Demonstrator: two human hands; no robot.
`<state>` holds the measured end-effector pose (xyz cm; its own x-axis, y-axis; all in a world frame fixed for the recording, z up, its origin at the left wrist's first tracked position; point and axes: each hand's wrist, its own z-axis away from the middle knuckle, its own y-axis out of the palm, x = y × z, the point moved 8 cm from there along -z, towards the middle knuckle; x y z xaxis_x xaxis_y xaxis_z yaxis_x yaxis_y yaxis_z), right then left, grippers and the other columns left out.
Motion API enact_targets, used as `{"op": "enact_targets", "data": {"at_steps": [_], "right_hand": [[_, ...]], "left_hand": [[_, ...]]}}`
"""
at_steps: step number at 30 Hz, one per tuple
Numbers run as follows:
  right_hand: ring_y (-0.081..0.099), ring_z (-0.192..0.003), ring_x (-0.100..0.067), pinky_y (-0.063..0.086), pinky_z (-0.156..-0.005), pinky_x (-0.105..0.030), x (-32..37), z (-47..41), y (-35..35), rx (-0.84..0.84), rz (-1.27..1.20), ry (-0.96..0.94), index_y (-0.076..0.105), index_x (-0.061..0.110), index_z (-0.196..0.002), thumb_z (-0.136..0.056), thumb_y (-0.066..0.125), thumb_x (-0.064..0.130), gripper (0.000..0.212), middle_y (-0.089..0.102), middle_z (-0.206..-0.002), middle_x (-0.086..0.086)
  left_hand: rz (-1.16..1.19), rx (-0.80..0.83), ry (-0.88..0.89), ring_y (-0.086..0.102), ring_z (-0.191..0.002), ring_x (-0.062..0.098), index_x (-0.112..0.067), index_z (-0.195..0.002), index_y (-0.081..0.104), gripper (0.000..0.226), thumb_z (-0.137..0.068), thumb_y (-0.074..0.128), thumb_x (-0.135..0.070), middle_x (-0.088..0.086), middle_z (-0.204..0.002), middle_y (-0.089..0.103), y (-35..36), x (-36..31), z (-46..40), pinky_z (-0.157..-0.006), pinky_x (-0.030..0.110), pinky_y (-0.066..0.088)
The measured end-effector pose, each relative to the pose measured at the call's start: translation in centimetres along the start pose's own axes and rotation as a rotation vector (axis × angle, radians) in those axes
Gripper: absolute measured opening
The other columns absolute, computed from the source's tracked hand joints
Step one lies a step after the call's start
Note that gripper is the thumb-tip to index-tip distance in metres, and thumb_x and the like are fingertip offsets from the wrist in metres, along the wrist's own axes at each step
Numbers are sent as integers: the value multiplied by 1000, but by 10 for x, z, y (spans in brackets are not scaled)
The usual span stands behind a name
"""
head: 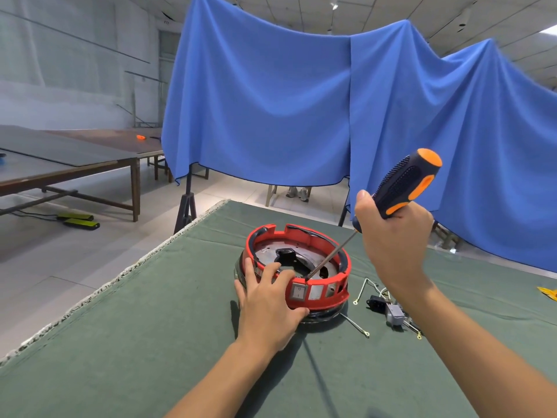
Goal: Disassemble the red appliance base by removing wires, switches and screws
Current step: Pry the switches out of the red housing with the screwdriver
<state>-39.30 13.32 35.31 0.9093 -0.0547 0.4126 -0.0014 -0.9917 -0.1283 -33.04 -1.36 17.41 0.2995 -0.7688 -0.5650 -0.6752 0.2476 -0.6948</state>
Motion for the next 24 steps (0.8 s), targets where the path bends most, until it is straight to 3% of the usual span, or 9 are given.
{"op": "enact_targets", "data": {"at_steps": [2,4,6,10,16,21,24], "right_hand": [[35,-41,-7,26,-44,-14,0,-1,0,-7,1,-11,29,21,-45,-76,50,38,42,37,-41,-2],[34,-42,-10,26,-44,-18,-3,-2,-1,-22,-21,9,33,14,-44,-76,51,38,44,44,-47,-2],[35,-44,-12,30,-45,-24,-4,-2,-2,-33,-42,34,40,2,-46,-76,51,38,48,40,-41,-4],[37,-43,-15,33,-45,-28,-2,0,0,-18,-60,33,39,5,-46,-76,51,38,46,40,-40,4],[47,-48,-36,42,-47,-42,0,2,0,-16,-38,27,49,-9,-50,-76,51,37,53,49,-45,-19],[41,-44,-25,34,-45,-35,6,9,1,-8,-28,-9,45,-4,-47,-78,52,34,50,45,-42,-14],[29,-42,-15,26,-44,-30,8,8,6,-8,-59,5,30,11,-45,-76,52,33,44,32,-42,-2]], "left_hand": [[8,6,-2,-2,-145,30,-36,-124,48,57,-73,71,-47,-13,-138,36,0,0,0,-113,62,12],[12,6,1,-2,-145,31,-35,-124,48,58,-73,72,-47,-13,-137,36,0,-1,0,-113,60,16],[22,0,6,-2,-144,32,-34,-123,49,57,-73,73,-46,-12,-135,37,-1,-1,0,-113,59,18],[22,6,13,-1,-144,33,-32,-123,48,57,-73,74,-45,-11,-134,37,-1,-1,0,-115,56,18],[20,9,22,0,-144,33,-31,-123,48,58,-73,74,-45,-10,-131,39,0,-1,-1,-112,52,24],[2,0,29,4,-143,33,-29,-121,50,58,-71,75,-46,-8,-128,42,-1,-1,-2,-111,51,27],[2,-9,26,5,-143,35,-28,-119,50,59,-70,76,-47,-7,-127,43,-1,-1,-2,-109,52,31]]}}
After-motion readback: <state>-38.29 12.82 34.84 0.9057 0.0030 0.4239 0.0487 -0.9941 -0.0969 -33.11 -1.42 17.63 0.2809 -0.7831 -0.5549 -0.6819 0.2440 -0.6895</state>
